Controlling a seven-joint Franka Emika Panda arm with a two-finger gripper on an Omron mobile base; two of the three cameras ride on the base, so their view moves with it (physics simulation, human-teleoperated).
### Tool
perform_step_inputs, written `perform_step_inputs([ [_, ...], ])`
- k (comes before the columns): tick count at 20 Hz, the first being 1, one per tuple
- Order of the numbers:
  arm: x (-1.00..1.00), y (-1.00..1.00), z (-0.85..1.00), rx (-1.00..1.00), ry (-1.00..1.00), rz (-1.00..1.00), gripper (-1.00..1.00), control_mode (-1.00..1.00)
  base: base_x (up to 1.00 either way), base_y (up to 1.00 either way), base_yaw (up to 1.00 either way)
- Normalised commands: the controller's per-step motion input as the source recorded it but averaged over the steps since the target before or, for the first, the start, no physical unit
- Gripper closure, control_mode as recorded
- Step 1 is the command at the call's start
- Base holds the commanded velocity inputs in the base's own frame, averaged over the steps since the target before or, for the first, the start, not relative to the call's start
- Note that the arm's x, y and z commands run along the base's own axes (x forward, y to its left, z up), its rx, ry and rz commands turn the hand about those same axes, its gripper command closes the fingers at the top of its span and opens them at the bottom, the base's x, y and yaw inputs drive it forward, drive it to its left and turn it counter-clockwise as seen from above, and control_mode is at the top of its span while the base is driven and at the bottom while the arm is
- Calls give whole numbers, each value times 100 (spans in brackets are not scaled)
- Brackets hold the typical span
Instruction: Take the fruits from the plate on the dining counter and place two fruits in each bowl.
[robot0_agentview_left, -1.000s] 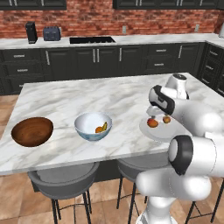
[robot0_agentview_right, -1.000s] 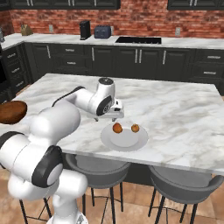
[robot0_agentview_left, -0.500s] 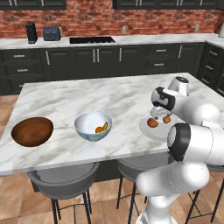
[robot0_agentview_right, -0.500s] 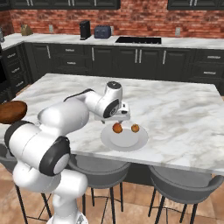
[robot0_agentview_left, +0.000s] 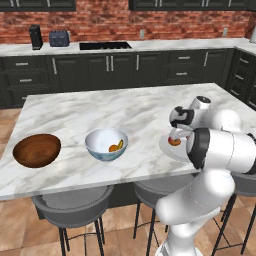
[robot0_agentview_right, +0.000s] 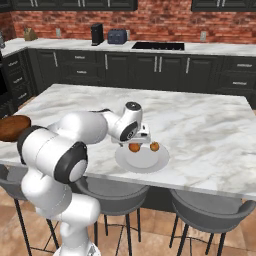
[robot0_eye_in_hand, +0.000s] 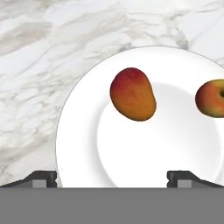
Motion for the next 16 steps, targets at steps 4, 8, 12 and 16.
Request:
perform_step_inputs([
  [4, 20, -2, -23, 0, -2, 0, -100, -100, 0, 0, 0],
  [8, 39, 0, -22, 0, -2, 0, -100, -100, 0, 0, 0],
  [12, 29, 0, -16, 0, 0, 0, -100, -100, 0, 0, 0],
  [16, 28, 0, -11, 0, 0, 0, -100, -100, 0, 0, 0],
])
